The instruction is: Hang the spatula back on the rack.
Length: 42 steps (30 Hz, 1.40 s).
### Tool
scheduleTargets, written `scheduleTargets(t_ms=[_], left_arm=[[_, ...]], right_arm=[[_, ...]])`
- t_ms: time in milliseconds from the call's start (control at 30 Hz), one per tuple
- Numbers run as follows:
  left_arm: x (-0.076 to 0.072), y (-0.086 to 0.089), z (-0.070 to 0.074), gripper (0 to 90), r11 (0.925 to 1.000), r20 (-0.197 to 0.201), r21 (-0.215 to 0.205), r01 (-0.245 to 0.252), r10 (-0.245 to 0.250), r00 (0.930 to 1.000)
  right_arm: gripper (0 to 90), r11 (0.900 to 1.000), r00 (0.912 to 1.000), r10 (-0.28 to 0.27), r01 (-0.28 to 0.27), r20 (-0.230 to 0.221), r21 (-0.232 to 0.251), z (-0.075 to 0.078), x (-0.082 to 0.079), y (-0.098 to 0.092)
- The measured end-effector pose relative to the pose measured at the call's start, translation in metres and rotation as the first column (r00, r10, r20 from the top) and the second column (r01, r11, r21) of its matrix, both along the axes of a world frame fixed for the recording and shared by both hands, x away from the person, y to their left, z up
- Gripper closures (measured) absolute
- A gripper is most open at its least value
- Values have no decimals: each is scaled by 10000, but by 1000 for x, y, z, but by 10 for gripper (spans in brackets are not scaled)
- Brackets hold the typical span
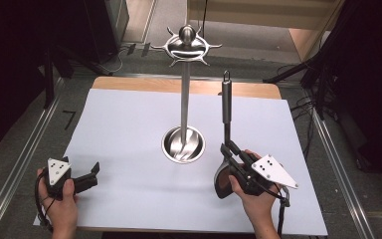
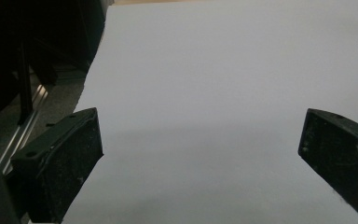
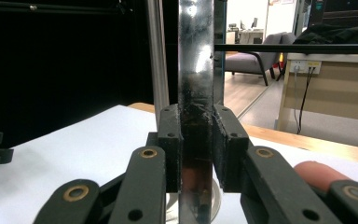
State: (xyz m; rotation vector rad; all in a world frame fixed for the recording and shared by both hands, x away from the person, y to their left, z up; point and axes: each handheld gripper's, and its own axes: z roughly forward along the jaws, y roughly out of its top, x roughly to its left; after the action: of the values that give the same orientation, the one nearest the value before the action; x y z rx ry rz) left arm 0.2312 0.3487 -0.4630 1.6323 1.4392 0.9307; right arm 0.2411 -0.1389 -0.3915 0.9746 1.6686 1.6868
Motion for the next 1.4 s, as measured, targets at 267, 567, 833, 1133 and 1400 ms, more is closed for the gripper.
scheduleTargets(t_ms=[267,567,833,1133,1400], left_arm=[[0,0,0,2,10000,-28,-13,36,-36,10000],[-1,1,0,2,10000,14,-61,30,-30,10000],[-1,2,0,2,9999,51,-98,29,-28,10000],[-1,1,0,2,10000,35,-44,36,-36,10000],[-1,0,0,2,10000,54,-24,34,-34,10000]], right_arm=[[767,9999,9998,88,-87,187,-76,3,-2,4],[767,9999,9989,155,-153,449,-43,11,-7,9],[767,9996,9978,280,-275,597,-93,12,-8,18],[767,9996,9967,193,-208,792,173,21,-5,23],[767,9991,9959,179,-213,887,379,28,-5,27]])
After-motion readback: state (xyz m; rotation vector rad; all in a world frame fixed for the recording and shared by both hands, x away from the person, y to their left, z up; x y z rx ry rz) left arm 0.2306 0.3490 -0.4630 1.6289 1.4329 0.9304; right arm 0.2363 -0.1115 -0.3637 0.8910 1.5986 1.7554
